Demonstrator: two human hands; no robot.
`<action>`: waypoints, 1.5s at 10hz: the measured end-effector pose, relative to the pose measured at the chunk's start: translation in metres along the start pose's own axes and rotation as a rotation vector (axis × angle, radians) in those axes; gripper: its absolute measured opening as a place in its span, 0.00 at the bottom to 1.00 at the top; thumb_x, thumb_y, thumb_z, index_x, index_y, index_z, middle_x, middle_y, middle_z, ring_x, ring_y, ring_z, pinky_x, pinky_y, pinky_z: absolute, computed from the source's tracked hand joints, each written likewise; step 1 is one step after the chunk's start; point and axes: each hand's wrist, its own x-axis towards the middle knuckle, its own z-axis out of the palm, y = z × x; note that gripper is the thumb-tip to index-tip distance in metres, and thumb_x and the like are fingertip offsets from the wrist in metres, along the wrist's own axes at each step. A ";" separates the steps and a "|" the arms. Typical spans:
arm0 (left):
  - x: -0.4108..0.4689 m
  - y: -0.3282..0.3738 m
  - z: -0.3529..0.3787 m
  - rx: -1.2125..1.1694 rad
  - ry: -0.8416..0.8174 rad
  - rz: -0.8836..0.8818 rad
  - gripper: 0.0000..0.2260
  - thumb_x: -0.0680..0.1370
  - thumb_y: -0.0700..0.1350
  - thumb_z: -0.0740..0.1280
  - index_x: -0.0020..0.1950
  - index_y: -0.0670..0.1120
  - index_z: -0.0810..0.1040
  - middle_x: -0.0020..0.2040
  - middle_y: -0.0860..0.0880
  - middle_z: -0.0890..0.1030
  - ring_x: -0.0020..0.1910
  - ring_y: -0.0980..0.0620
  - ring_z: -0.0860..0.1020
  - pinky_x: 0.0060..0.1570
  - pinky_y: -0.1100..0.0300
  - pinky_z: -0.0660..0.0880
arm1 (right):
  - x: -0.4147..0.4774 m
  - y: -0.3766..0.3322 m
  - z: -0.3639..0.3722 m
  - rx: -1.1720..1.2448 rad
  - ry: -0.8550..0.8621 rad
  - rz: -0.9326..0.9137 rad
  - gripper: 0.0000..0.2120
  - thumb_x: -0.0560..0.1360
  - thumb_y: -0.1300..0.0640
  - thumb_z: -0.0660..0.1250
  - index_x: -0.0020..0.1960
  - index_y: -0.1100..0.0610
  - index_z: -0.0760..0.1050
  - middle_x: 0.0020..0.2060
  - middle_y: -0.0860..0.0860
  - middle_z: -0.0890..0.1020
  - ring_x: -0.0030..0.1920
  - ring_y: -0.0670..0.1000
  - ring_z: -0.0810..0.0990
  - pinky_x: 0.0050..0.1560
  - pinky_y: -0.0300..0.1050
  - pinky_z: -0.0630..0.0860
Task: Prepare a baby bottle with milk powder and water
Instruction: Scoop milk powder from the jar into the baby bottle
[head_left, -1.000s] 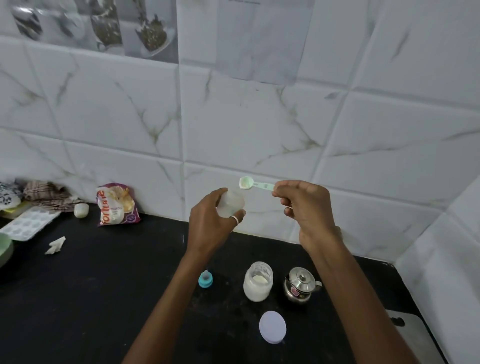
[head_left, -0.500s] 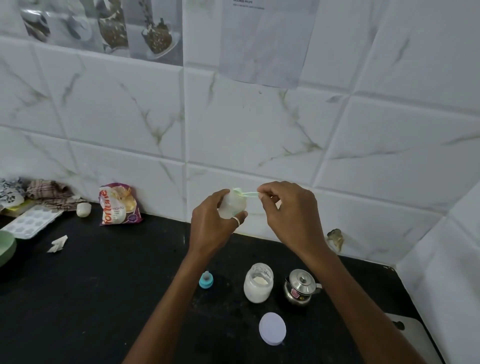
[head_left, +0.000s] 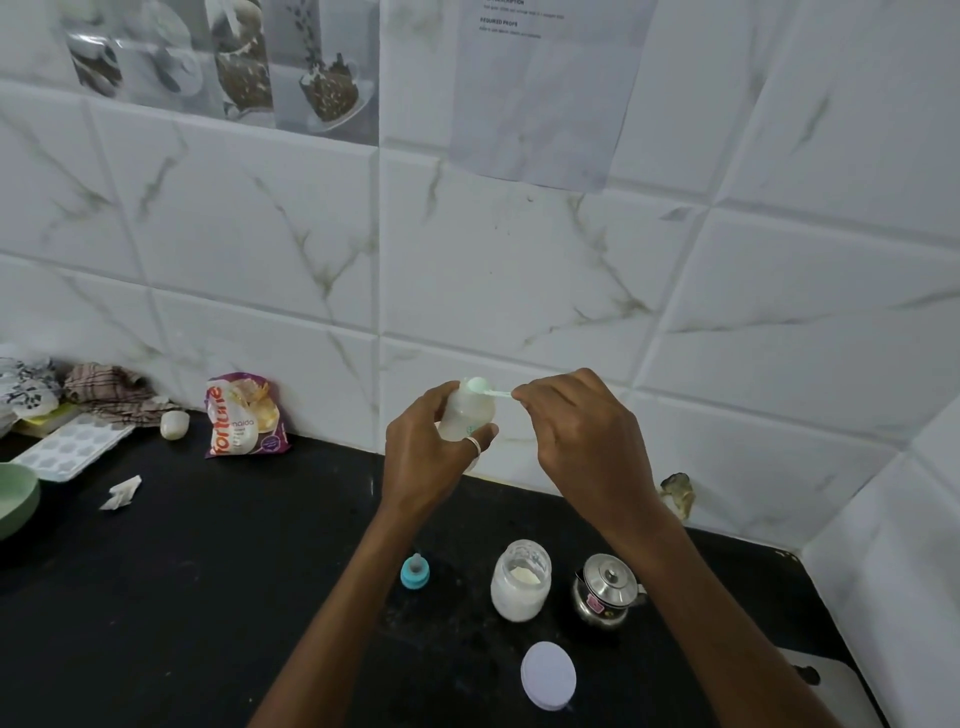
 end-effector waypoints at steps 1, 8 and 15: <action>0.002 -0.001 0.001 0.004 0.001 0.004 0.27 0.72 0.51 0.80 0.69 0.48 0.78 0.56 0.59 0.78 0.55 0.57 0.77 0.45 0.78 0.68 | 0.001 -0.001 -0.001 -0.006 0.037 0.000 0.10 0.73 0.68 0.75 0.53 0.59 0.85 0.44 0.51 0.87 0.44 0.52 0.81 0.39 0.39 0.76; 0.004 -0.007 0.006 -0.031 -0.001 -0.030 0.28 0.71 0.51 0.81 0.70 0.48 0.78 0.57 0.58 0.79 0.56 0.58 0.77 0.44 0.82 0.67 | -0.002 -0.003 0.008 0.012 0.063 0.071 0.10 0.72 0.68 0.76 0.52 0.59 0.86 0.44 0.51 0.87 0.43 0.53 0.83 0.39 0.44 0.79; 0.005 -0.013 0.011 -0.034 -0.016 -0.038 0.29 0.71 0.51 0.81 0.70 0.48 0.78 0.57 0.57 0.80 0.56 0.57 0.78 0.47 0.78 0.68 | -0.006 -0.007 0.010 -0.007 0.107 0.087 0.12 0.71 0.69 0.76 0.51 0.59 0.86 0.43 0.51 0.87 0.42 0.54 0.83 0.38 0.46 0.78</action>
